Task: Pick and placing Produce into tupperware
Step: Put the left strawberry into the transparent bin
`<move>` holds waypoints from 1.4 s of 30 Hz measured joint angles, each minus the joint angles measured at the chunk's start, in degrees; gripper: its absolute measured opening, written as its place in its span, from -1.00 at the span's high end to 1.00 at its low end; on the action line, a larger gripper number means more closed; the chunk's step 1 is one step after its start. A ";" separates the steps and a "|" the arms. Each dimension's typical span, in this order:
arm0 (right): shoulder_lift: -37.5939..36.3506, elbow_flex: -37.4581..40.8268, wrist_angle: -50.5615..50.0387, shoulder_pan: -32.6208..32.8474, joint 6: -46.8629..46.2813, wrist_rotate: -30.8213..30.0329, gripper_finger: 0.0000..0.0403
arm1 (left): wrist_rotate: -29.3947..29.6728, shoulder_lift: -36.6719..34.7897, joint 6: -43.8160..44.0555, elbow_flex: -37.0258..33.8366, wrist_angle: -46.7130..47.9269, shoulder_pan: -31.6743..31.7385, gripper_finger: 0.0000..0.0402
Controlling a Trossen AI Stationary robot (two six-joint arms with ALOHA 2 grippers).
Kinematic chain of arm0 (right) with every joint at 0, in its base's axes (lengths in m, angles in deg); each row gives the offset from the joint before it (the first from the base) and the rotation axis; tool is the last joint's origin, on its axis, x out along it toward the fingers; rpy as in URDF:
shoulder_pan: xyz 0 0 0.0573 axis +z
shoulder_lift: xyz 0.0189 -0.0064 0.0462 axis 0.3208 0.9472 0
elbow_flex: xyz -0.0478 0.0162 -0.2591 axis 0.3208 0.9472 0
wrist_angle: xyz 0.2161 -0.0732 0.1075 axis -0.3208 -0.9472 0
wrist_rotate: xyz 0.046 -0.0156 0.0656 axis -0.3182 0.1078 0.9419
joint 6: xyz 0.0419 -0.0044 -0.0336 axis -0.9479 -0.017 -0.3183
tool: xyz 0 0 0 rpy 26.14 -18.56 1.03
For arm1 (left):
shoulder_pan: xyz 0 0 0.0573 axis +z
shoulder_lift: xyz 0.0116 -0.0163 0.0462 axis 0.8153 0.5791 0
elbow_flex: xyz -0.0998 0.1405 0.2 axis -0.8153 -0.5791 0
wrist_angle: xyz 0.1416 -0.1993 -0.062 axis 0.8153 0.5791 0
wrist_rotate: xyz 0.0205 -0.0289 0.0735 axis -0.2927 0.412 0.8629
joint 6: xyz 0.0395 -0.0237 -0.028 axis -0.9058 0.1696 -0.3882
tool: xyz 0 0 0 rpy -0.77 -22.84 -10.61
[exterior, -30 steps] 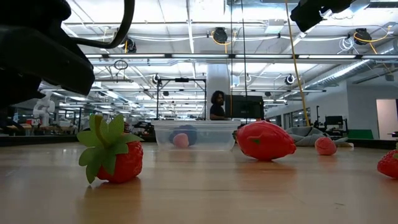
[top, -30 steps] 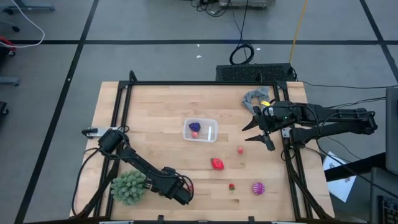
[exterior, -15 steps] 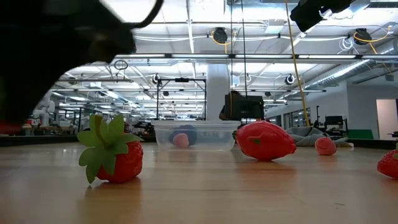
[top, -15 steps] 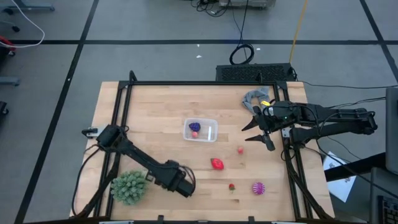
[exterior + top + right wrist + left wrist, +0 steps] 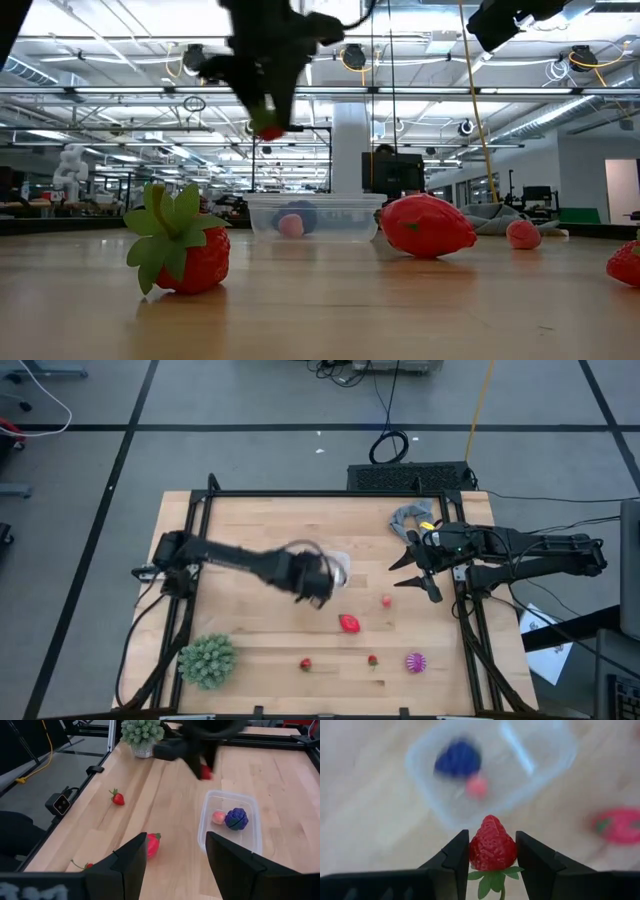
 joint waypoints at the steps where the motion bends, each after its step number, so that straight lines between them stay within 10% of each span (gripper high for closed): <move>1: 0.00 0.00 -0.10 0.00 -0.04 0.01 0.05 | -0.24 0.00 -3.26 -0.06 -2.98 1.57 0.34; 42: -0.02 0.00 0.58 -0.17 3.45 -6.46 0.05 | -11.93 13.49 -22.63 -0.42 -18.67 12.25 0.34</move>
